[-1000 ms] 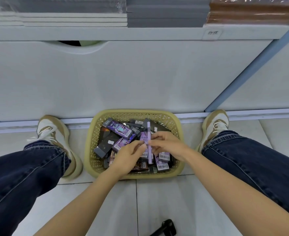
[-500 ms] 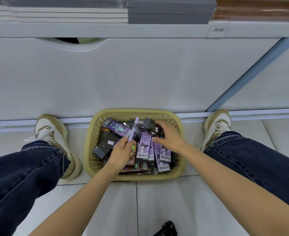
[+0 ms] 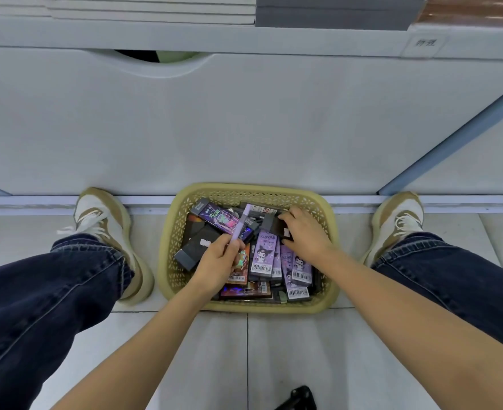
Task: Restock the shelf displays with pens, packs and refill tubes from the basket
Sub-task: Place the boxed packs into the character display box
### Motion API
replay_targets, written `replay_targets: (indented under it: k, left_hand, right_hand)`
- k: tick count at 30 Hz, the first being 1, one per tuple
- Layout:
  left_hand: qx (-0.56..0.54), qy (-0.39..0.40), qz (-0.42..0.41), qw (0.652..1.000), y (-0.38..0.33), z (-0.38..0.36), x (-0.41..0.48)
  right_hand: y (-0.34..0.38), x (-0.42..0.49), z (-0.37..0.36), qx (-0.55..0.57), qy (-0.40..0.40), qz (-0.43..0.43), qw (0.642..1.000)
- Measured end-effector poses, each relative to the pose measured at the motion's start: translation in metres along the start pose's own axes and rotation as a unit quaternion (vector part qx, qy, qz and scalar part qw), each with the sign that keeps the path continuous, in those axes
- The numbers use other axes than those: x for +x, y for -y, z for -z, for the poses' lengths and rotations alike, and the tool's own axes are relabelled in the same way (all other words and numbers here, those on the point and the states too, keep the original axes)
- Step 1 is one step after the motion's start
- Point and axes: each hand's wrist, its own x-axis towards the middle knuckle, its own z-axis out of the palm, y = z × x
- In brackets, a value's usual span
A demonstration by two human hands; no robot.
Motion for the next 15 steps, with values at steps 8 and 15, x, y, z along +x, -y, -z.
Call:
replay_targets:
  k: [8,15]
  left_hand:
    - [-0.016,-0.015,0.023,0.999,-0.006,0.004,-0.004]
    - [-0.075,-0.034,0.028,0.996,-0.022,-0.001,-0.006]
  right_hand:
    - [0.000,0.006,0.012,0.041,-0.063,-0.014,0.997]
    - [0.019,-0.006,0.054,0.431,-0.070,-0.087,0.895]
